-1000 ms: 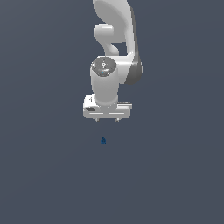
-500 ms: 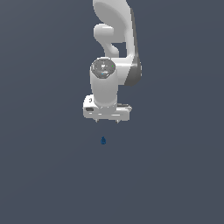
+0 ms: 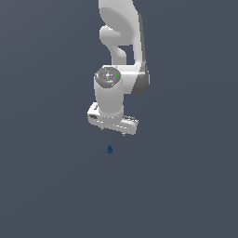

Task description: Pick up the object and move it to a goal position.

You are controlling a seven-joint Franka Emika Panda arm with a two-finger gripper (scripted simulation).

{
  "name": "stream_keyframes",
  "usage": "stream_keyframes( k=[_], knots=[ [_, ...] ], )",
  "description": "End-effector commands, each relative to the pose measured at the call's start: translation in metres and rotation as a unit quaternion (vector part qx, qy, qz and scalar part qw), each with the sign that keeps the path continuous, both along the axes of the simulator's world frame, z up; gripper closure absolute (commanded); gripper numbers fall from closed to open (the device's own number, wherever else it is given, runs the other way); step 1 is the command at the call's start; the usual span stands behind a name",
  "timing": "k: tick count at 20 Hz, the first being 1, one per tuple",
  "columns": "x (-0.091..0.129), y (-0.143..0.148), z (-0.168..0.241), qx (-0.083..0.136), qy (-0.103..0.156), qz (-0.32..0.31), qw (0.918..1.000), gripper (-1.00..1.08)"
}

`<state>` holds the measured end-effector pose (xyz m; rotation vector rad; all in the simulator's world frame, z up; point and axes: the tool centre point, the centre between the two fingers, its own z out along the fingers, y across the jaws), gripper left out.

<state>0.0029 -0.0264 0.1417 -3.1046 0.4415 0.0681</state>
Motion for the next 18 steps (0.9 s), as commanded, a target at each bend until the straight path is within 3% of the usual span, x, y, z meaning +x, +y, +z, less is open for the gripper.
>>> stream_keyframes(
  k=[1, 9, 18],
  knots=[
    [0.003, -0.001, -0.004, -0.001, -0.001, -0.035, 0.9994, -0.92],
    [0.011, -0.006, -0.015, -0.004, -0.003, -0.151, 0.9885, -0.92],
    [0.020, -0.011, -0.028, -0.008, -0.007, -0.279, 0.9603, -0.92]
  ],
)
